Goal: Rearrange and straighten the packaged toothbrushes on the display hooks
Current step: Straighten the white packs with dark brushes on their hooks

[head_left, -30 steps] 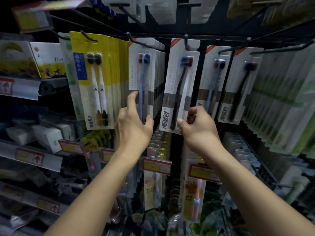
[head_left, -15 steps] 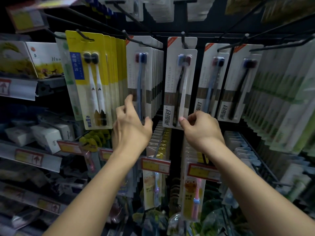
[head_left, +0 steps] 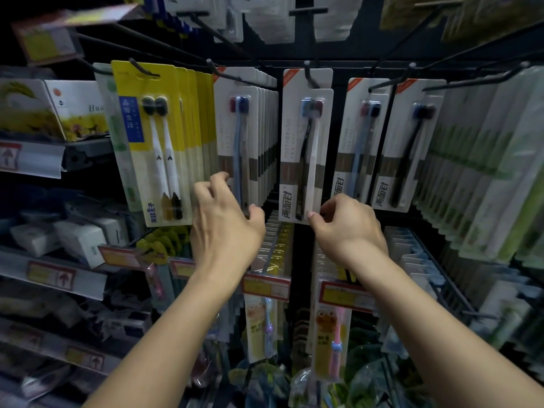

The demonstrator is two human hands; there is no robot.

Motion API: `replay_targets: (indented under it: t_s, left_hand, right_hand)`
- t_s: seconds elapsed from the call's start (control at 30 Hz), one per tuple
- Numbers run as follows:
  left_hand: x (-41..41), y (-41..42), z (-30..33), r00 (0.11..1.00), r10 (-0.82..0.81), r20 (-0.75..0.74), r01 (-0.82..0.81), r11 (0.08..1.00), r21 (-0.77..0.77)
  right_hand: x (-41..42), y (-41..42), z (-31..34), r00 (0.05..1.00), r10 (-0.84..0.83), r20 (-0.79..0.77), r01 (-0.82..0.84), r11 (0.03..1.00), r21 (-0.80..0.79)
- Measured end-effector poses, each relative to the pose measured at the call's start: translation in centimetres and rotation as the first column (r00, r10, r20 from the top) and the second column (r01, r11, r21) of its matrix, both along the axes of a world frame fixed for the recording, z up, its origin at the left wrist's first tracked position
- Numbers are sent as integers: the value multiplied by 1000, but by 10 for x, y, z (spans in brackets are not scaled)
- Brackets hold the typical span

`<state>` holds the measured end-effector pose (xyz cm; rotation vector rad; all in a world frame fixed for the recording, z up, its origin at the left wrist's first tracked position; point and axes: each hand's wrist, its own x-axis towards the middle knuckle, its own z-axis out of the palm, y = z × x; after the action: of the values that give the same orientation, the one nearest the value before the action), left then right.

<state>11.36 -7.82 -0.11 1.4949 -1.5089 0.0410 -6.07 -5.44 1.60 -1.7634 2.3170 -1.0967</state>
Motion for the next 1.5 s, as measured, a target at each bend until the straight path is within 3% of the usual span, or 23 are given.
replay_targets:
  t_s: [0.7,1.13,1.27,1.5]
  left_hand:
    - [-44,28,7,991,-131,-5,131,991,-3]
    - [-104,51,14,964,-257,69,262,963,-64]
    - [-121,50,19,946,-305,110,308,951,-8]
    - [-150,23,33,924,-363,123,329,916,231]
  right_hand:
    - [-26,22,9,998,-47,50,45,999,29]
    - [-62,40,17,987,-138,82,135,990,39]
    - [-77,43,20,986,-145,78,144,989,17]
    - [-94,38,21,996,-84,11,84,996,25]
